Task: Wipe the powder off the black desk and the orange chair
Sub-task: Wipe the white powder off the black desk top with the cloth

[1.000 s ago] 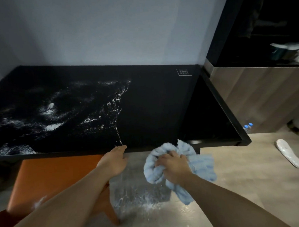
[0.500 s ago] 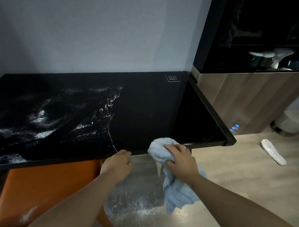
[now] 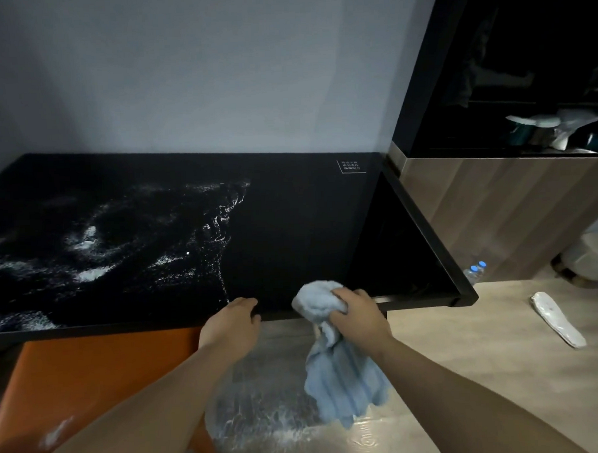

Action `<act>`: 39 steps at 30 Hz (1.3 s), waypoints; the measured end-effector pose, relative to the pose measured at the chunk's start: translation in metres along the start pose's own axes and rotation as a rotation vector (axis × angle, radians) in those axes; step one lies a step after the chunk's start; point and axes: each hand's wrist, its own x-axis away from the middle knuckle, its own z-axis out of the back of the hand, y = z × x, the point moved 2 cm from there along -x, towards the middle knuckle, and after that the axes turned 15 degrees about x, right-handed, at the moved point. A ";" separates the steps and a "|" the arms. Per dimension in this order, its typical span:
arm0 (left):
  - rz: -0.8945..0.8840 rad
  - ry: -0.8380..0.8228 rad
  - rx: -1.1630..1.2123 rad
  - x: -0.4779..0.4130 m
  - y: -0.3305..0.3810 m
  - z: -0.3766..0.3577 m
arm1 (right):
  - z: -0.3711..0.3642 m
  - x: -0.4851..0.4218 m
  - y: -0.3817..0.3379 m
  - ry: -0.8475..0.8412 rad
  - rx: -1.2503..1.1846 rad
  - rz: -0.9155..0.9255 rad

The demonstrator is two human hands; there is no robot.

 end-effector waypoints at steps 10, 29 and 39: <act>0.042 -0.055 -0.097 -0.023 0.002 -0.005 | 0.044 -0.037 0.014 0.376 0.040 -0.280; 0.114 -0.225 -0.288 -0.093 -0.010 -0.013 | 0.027 -0.174 0.061 -0.092 0.337 -0.396; 0.044 -0.212 -0.321 -0.085 -0.021 -0.017 | -0.031 -0.081 -0.009 0.057 0.444 0.221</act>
